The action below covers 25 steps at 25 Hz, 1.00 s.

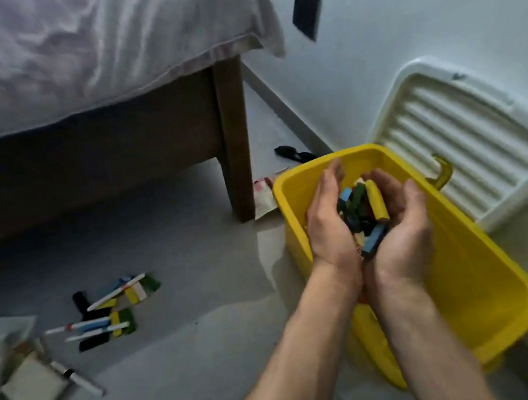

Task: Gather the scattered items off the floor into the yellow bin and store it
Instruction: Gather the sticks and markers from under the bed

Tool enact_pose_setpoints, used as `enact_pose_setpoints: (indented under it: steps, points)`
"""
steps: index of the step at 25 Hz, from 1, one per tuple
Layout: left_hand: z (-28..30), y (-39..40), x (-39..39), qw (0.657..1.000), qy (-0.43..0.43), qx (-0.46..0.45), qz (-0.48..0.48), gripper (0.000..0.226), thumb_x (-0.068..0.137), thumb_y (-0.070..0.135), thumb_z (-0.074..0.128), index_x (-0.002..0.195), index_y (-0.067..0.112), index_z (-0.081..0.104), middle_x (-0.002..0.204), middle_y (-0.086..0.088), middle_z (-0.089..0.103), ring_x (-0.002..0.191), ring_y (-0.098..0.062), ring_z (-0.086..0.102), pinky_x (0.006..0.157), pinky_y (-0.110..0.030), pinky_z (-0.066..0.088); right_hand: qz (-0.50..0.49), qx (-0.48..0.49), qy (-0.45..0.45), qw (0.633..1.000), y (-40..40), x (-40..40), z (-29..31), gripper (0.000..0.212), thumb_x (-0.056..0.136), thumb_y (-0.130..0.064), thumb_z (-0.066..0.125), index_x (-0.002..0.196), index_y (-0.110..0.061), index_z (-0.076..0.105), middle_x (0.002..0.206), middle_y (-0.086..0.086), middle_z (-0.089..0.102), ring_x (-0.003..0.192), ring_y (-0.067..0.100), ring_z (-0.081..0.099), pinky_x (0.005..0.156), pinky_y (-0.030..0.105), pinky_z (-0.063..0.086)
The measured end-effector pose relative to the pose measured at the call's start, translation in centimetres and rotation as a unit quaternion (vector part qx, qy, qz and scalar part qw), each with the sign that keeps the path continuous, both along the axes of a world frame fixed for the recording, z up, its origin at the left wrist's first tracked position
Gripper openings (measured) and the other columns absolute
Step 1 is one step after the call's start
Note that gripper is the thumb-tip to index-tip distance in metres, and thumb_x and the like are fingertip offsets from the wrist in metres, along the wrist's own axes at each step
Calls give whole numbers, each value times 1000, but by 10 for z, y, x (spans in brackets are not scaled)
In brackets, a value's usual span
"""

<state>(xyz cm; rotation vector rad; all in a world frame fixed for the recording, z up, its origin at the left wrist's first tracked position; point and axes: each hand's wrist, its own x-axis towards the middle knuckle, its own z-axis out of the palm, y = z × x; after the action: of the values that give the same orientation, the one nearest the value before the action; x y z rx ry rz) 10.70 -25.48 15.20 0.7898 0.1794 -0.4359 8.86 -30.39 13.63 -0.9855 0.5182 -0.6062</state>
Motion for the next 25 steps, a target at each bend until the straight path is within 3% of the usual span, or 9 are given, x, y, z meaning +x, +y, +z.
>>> enact_pose_setpoints:
  steps: [2,4,5,9,12,17,19,23,25]
  points:
    - [-9,-8,-5,992,33,121,-31,58,93,62,40,138,26,51,140,1,54,119,-15,57,103,-36,45,-9,-57,122,991,-16,-9,-10,60,99,-59,30,134,-20,58,140,4,57,124,17,56,99,32,46]
    - [-21,8,-7,988,11,156,-15,64,93,65,33,146,28,40,143,9,48,108,4,57,90,-16,46,24,-115,141,983,-14,-16,-19,76,92,-72,24,145,-22,46,148,-5,49,134,10,47,107,32,38]
    - [-26,21,-7,987,1,163,7,64,94,63,31,146,28,38,143,11,47,107,6,56,87,-12,44,45,-124,118,984,-8,-17,-22,80,88,-76,24,145,-24,45,147,-8,50,133,6,47,108,31,37]
    - [-39,94,5,975,-16,187,122,53,95,60,31,138,34,47,144,4,52,124,-6,50,104,-25,36,157,-67,31,985,40,3,-13,77,87,-77,25,135,-26,56,131,-13,64,121,3,58,102,28,41]
    - [-58,149,11,961,1,232,151,57,96,60,31,140,28,47,141,2,54,123,-9,52,103,-28,36,237,-43,55,969,95,19,-21,69,94,-69,24,134,-23,57,131,-6,64,121,10,60,102,31,43]
    - [-102,233,20,927,88,297,213,47,101,45,36,131,17,58,134,-6,59,108,-10,55,93,-23,37,400,-30,172,900,171,42,-41,71,97,-65,23,136,-15,53,136,6,59,121,21,58,107,40,43]
    - [-115,290,25,906,142,322,233,43,101,46,39,124,19,62,129,-6,61,100,-10,57,90,-23,37,469,-68,231,850,216,70,-25,70,96,-67,23,129,-16,56,134,7,61,120,23,59,105,40,44]
    - [-106,319,7,902,205,325,196,51,99,53,37,132,20,58,139,-5,55,124,-23,51,102,-30,36,542,-102,307,776,227,73,6,66,93,-70,24,119,-21,60,126,3,65,116,22,62,100,39,48]
    - [-105,331,0,894,243,315,206,55,97,56,36,135,22,55,140,-5,54,127,-26,50,106,-34,37,568,-103,330,747,242,67,1,68,93,-71,24,119,-22,63,120,-1,68,112,21,64,96,39,50]
